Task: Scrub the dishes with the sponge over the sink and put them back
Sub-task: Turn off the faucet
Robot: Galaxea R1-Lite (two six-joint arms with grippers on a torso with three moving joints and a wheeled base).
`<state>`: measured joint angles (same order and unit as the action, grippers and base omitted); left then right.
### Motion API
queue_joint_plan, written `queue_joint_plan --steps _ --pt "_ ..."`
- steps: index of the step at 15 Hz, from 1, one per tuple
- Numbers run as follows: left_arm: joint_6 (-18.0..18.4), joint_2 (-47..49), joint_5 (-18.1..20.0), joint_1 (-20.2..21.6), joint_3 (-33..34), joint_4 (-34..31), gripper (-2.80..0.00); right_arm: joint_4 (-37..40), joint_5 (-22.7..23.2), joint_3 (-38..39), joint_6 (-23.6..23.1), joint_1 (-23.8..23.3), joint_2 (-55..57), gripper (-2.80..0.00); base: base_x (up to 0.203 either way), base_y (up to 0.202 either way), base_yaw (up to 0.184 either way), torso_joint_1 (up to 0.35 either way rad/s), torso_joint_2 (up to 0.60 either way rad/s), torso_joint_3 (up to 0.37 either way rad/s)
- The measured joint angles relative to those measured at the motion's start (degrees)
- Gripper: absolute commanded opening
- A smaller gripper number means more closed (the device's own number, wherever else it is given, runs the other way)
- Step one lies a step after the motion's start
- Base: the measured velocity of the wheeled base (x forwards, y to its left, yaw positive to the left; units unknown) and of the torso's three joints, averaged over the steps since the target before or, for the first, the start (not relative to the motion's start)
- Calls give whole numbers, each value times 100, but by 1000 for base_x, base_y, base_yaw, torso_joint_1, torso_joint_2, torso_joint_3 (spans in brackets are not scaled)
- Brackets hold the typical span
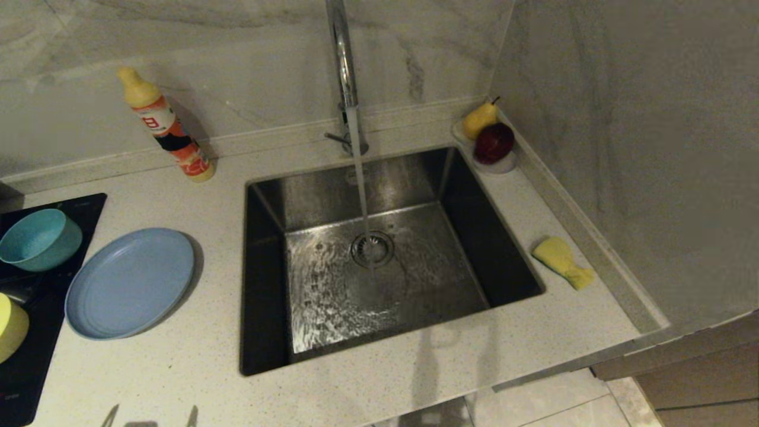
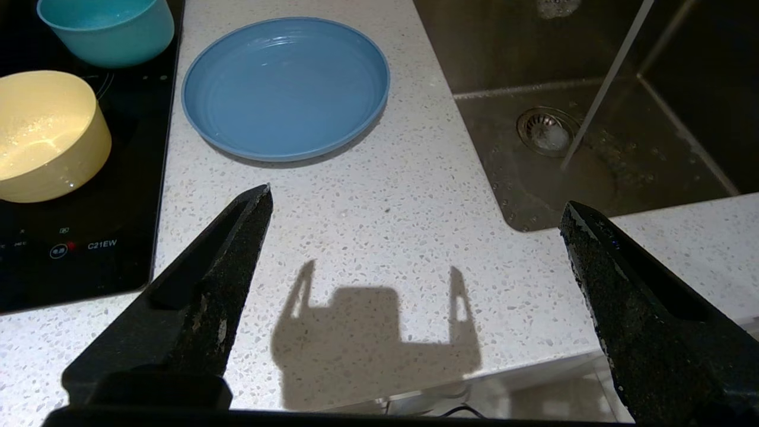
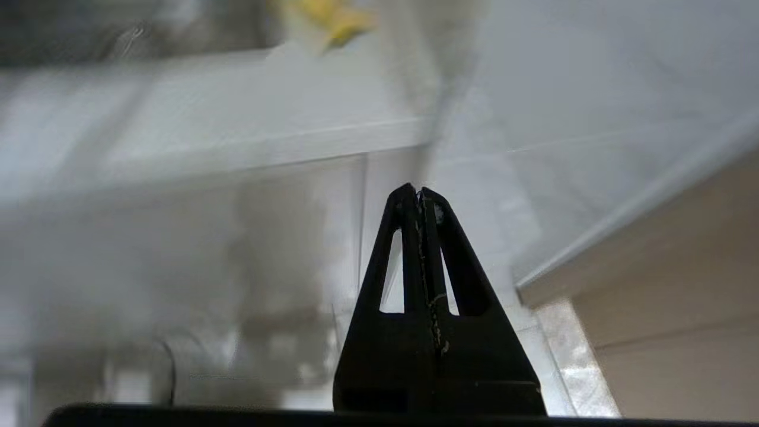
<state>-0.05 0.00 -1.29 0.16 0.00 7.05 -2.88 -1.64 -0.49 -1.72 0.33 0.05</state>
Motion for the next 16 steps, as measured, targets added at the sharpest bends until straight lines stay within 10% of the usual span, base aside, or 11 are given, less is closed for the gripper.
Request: queue_joint_plan --steps 16 --pt "-25 0 2 0 0 9 0 310 336 39 -185 -1 -21 -280 0 0 0 0 0 0"
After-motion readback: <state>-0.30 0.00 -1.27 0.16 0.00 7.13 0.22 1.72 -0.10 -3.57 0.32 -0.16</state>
